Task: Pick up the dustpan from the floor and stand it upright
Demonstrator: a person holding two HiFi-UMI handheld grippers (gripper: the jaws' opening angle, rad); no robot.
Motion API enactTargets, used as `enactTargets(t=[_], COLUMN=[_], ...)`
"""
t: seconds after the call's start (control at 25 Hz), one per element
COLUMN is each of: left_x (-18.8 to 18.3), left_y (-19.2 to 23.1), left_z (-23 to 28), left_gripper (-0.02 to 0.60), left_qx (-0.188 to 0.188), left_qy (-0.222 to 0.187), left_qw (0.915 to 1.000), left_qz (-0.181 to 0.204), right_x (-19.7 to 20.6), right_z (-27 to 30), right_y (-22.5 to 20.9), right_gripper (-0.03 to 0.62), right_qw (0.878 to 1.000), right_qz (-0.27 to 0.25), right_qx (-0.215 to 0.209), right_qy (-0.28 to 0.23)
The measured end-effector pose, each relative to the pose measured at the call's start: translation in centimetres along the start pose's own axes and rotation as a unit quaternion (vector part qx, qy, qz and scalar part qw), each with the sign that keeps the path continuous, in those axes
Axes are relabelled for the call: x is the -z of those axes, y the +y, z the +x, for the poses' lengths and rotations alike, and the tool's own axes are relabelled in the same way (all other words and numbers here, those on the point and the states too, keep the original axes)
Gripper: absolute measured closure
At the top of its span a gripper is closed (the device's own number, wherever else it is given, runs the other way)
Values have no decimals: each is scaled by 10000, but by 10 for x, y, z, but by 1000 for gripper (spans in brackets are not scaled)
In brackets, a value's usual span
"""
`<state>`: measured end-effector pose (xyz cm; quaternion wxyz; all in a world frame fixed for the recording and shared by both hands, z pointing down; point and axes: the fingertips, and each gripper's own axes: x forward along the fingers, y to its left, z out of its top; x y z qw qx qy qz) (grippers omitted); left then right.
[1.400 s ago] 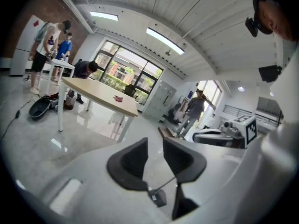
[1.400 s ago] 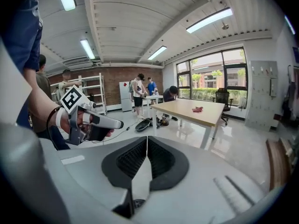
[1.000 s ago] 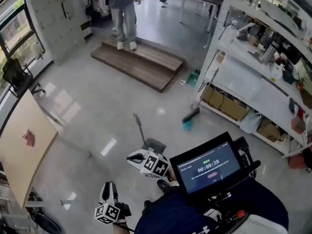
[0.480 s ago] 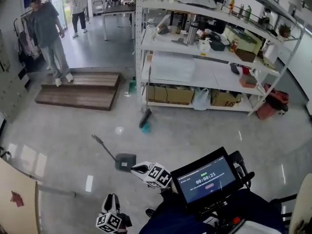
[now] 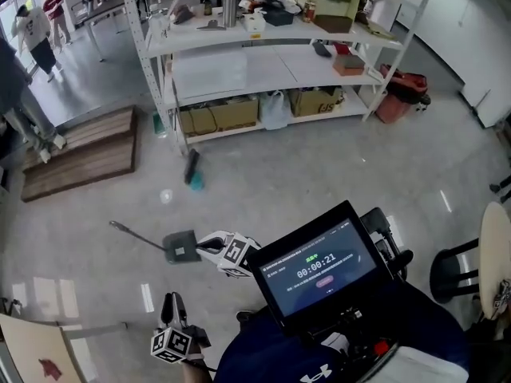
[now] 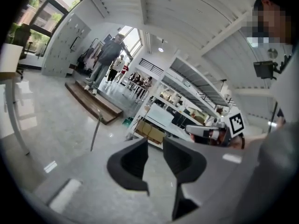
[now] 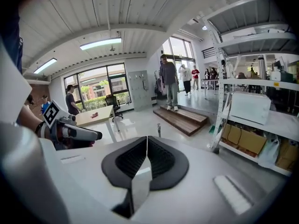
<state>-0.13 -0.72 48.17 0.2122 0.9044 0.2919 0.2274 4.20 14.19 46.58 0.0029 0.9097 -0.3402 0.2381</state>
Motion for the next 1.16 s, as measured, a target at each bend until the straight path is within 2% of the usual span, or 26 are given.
enactTargets(t=[0.32, 0.48, 0.64, 0.96, 1.16], left_x=[29, 48, 38, 26, 22], left_y=[-30, -39, -25, -20, -31], left_z=[2, 7, 11, -6, -2], left_gripper=[479, 479, 479, 479, 479], left_qx=[-194, -251, -381, -591, -434], left_qy=[197, 281, 144, 31, 130], left_qw=[9996, 9992, 9991, 9981, 9989], left_qz=[-11, -91, -110, -151, -87], right_x=[14, 29, 25, 8, 3], right_z=[-22, -37, -17, -5, -19], right_y=[-12, -24, -26, 0, 0], right_gripper=[579, 579, 579, 579, 579], right_qw=[9997, 9997, 9993, 9970, 9976], right_qz=[27, 108, -4, -326, -338], right_qx=[-236, -192, -367, -688, -584], right_qy=[50, 109, 101, 154, 145])
